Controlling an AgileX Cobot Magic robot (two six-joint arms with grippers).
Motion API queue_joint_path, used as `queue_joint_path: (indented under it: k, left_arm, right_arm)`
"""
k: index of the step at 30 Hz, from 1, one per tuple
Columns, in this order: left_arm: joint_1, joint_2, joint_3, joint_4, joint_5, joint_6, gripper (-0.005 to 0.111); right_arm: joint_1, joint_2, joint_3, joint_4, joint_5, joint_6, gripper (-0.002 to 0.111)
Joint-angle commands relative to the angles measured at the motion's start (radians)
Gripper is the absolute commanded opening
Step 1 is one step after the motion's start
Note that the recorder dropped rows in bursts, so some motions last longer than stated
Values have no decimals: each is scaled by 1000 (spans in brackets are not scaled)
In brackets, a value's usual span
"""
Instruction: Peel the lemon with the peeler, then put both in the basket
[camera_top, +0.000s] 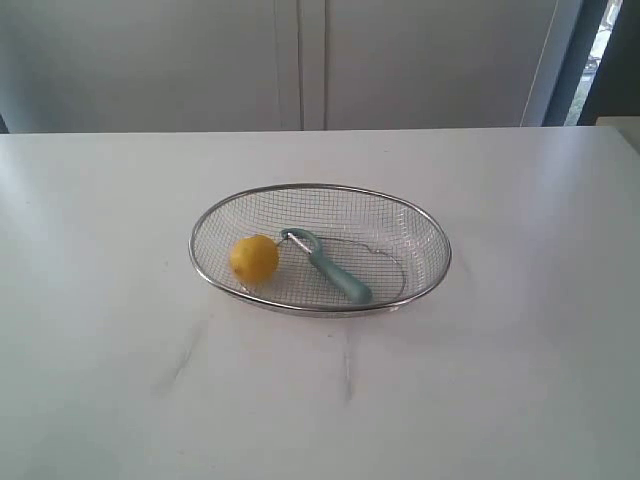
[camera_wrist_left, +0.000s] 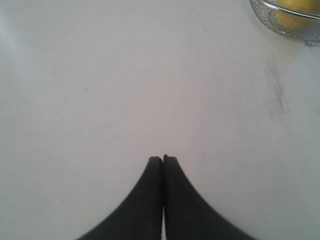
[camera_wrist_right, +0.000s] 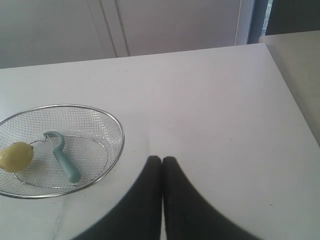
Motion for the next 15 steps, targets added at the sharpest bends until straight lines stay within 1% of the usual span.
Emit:
queue_joint_path:
  k: [1,7,15]
  left_arm:
    - [0,-5,10,-6,7,-4,0]
    - [0,-5,10,-6,7,-4,0]
    - [0,-5,10,-6,7,-4,0]
  right_arm:
    - [-5,-4,6,-4,-14,-8,0]
    - [-5,-29,6,-8,-14,-8,0]
    - [-5,-179,6,-5,-14,-8,0]
